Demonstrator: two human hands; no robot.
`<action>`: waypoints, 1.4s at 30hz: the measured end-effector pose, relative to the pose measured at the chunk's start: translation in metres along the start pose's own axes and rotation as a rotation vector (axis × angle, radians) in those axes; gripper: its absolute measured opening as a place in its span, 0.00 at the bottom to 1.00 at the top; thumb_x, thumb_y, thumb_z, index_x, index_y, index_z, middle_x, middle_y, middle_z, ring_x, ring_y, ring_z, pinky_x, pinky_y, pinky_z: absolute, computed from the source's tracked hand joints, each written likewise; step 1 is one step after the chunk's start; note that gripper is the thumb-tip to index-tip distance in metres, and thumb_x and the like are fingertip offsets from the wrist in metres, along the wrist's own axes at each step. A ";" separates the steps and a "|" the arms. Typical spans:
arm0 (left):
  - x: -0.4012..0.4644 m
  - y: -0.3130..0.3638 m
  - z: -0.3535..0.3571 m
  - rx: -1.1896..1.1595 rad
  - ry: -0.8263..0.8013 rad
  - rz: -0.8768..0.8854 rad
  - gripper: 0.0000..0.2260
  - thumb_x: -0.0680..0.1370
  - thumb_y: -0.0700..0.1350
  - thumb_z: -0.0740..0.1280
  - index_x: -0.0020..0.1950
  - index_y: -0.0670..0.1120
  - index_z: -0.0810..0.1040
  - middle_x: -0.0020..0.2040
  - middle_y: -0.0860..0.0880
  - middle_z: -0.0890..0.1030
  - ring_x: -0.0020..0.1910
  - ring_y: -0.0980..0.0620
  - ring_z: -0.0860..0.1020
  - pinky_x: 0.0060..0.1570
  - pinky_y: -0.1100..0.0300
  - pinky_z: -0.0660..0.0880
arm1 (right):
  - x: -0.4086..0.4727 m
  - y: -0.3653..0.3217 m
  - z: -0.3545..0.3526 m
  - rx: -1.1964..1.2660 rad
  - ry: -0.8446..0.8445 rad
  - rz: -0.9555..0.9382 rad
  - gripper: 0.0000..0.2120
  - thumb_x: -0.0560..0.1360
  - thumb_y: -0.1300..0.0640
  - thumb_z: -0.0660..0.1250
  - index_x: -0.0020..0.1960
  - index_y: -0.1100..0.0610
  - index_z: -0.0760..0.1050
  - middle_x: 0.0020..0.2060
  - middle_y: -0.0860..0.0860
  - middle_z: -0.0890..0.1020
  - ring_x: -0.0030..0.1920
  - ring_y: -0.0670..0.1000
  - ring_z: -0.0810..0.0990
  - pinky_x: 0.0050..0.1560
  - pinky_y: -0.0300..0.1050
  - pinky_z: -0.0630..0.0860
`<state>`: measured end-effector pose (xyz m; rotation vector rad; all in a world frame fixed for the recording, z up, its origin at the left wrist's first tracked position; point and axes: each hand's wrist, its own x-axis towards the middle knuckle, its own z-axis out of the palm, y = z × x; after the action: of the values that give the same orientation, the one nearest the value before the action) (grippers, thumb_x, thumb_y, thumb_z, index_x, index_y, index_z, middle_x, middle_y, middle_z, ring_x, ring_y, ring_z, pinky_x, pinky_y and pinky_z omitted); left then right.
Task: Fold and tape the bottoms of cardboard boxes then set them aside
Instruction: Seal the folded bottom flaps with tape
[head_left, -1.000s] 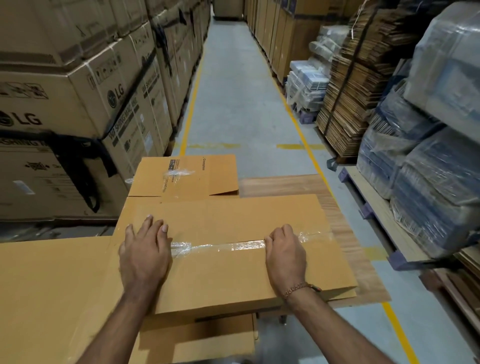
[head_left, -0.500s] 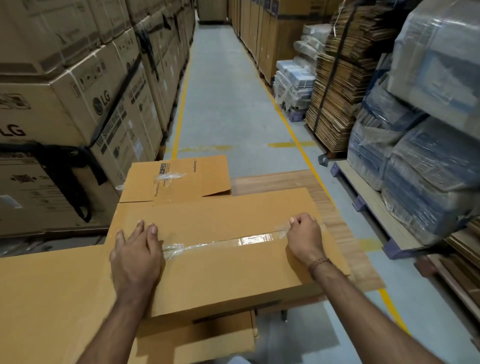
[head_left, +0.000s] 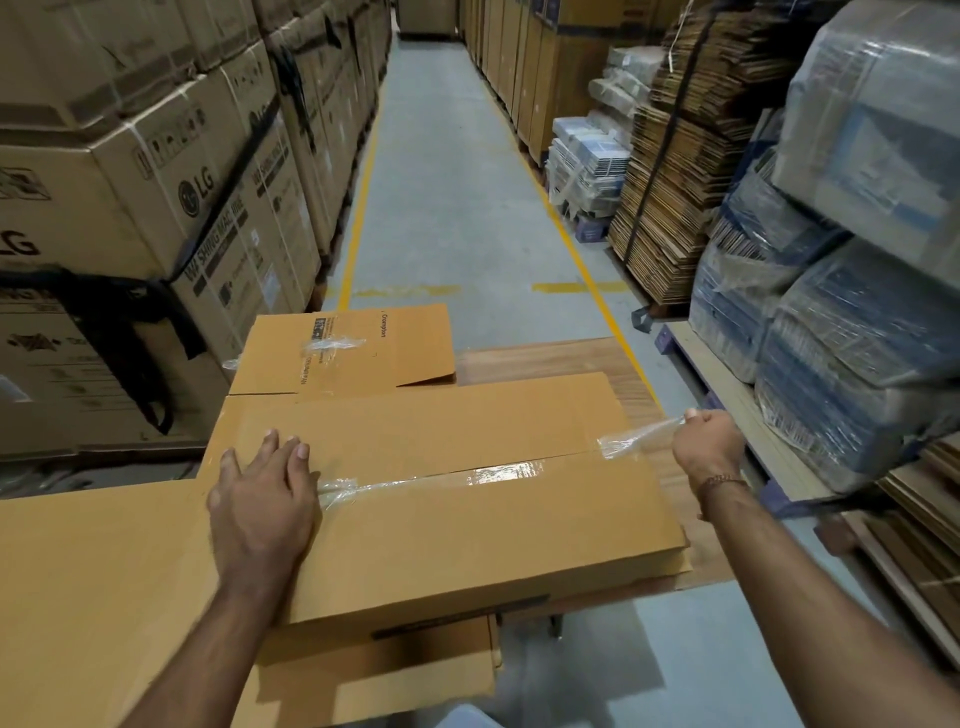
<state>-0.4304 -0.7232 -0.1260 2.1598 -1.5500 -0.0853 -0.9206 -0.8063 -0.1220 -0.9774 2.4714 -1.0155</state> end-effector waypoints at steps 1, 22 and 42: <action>0.000 0.001 -0.001 -0.004 0.003 0.005 0.29 0.86 0.60 0.48 0.72 0.46 0.79 0.76 0.46 0.75 0.77 0.31 0.65 0.69 0.33 0.67 | 0.006 0.000 -0.004 -0.019 0.005 0.037 0.15 0.84 0.57 0.62 0.59 0.69 0.79 0.59 0.68 0.82 0.61 0.67 0.79 0.61 0.55 0.75; 0.000 0.001 0.002 -0.010 0.010 -0.009 0.30 0.85 0.61 0.47 0.74 0.48 0.77 0.76 0.48 0.74 0.78 0.32 0.63 0.71 0.33 0.65 | 0.065 0.043 -0.034 -0.135 0.039 0.166 0.15 0.81 0.60 0.67 0.59 0.72 0.78 0.59 0.70 0.80 0.60 0.70 0.80 0.57 0.59 0.78; 0.000 -0.001 0.004 0.010 0.012 0.003 0.29 0.86 0.60 0.47 0.73 0.48 0.78 0.77 0.47 0.74 0.77 0.31 0.63 0.69 0.32 0.66 | 0.070 0.064 -0.034 0.553 -0.203 0.595 0.23 0.85 0.56 0.56 0.77 0.65 0.66 0.64 0.59 0.77 0.62 0.62 0.78 0.59 0.55 0.78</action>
<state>-0.4313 -0.7242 -0.1302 2.1623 -1.5501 -0.0637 -1.0188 -0.8039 -0.1441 -0.1441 1.9461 -1.1994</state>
